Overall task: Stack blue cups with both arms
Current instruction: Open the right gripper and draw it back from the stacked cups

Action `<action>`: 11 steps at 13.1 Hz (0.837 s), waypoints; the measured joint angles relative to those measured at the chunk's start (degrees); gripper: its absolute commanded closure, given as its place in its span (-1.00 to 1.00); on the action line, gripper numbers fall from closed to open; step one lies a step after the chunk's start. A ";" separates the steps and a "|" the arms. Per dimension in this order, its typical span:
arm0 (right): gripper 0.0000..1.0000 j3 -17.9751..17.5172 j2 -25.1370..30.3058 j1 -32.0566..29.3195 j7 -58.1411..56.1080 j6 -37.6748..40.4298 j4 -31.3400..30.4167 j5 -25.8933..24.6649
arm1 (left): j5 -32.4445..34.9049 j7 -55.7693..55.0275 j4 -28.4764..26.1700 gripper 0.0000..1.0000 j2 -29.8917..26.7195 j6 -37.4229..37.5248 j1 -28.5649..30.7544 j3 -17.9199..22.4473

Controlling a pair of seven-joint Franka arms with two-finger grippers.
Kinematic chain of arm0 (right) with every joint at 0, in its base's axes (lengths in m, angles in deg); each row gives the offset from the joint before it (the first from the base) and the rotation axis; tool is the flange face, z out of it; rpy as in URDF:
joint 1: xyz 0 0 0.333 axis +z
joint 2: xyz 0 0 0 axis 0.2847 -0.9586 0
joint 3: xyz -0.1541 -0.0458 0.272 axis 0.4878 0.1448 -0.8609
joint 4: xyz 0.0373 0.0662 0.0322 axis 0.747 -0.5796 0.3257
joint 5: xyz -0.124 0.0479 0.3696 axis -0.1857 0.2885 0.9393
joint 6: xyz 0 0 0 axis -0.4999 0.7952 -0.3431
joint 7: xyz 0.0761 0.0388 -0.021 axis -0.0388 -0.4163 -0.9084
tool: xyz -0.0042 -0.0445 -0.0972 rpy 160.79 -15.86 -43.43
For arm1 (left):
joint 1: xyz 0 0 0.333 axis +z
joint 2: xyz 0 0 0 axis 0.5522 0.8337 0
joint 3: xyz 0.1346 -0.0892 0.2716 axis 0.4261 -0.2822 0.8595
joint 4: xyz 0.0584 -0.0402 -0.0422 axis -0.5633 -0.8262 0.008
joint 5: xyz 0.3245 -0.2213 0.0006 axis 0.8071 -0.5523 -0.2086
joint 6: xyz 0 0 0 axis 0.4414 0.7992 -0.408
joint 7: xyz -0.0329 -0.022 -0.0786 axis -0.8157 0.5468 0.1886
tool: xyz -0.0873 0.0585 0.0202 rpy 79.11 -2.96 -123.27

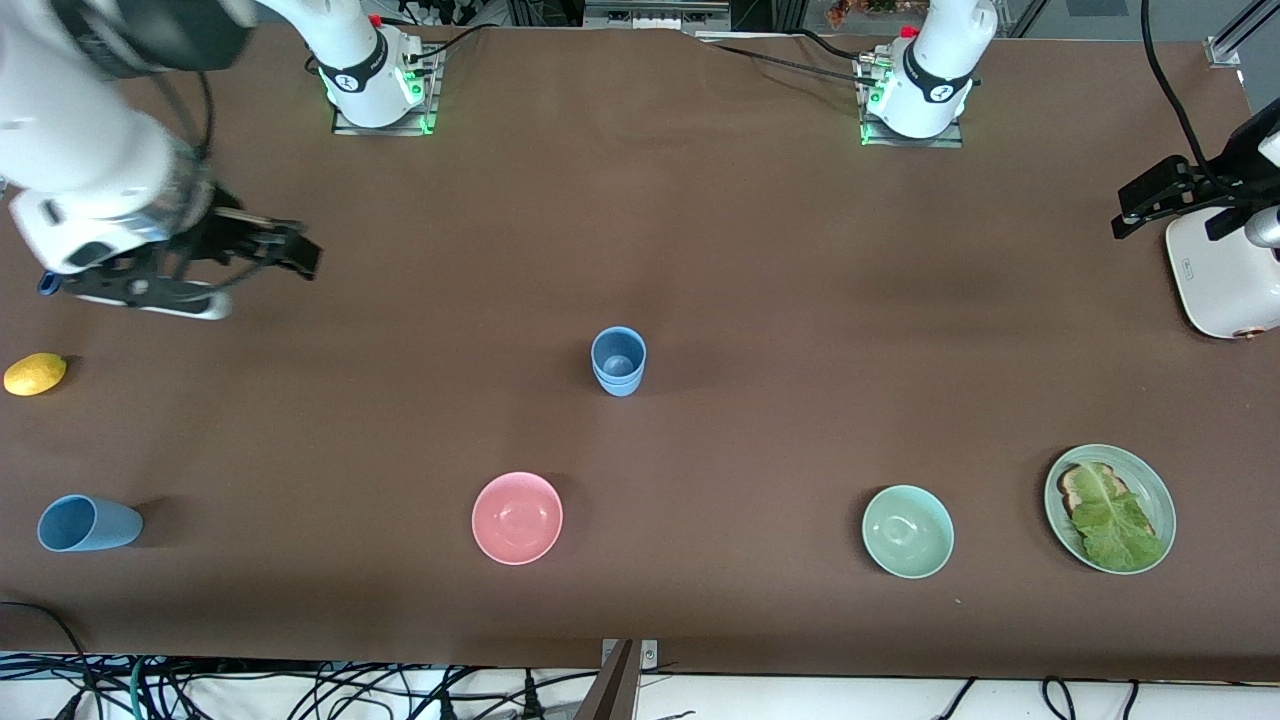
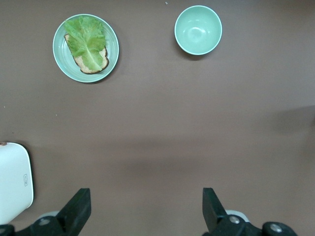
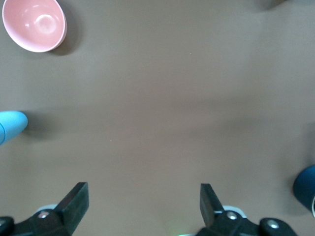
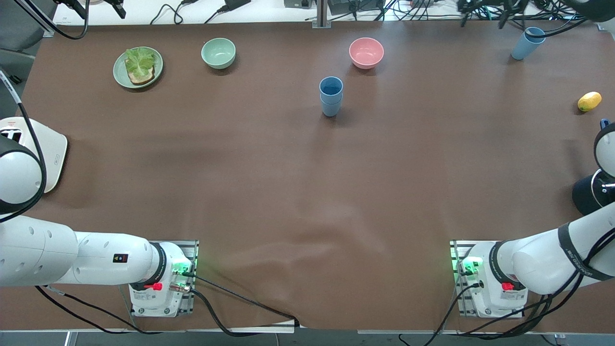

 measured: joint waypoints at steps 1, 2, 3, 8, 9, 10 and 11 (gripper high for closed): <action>-1.00 2.49 0.13 -0.60 -3.76 0.08 -0.30 1.13 | -0.01 0.00 0.00 -1.00 0.00 0.06 0.00 0.00; -1.00 3.32 0.15 -2.31 -6.16 0.08 -0.66 1.61 | -0.13 0.00 -0.01 -1.00 0.00 0.17 -0.01 0.00; -1.00 3.20 0.14 -4.51 -7.56 -0.08 -0.94 1.75 | -0.37 0.00 -0.03 -1.00 0.01 0.48 -0.01 -0.01; -1.00 -7.54 6.06 -15.88 -8.59 -0.91 -5.65 -1.20 | -0.53 0.00 -0.16 -1.00 0.14 0.84 -0.01 -0.01; -1.00 -7.99 8.35 -15.99 -8.59 -2.41 -8.63 -1.40 | -0.53 0.00 -0.17 -1.00 0.15 0.84 -0.01 -0.01; -1.00 -7.94 10.23 -16.16 -8.60 -4.19 -11.34 -1.57 | -0.53 0.00 -0.17 -1.00 0.16 0.84 -0.01 -0.01; -1.00 -7.85 11.37 -16.47 -8.67 -5.22 -13.14 -1.65 | -0.53 0.00 -0.17 -1.00 0.16 0.84 -0.01 -0.01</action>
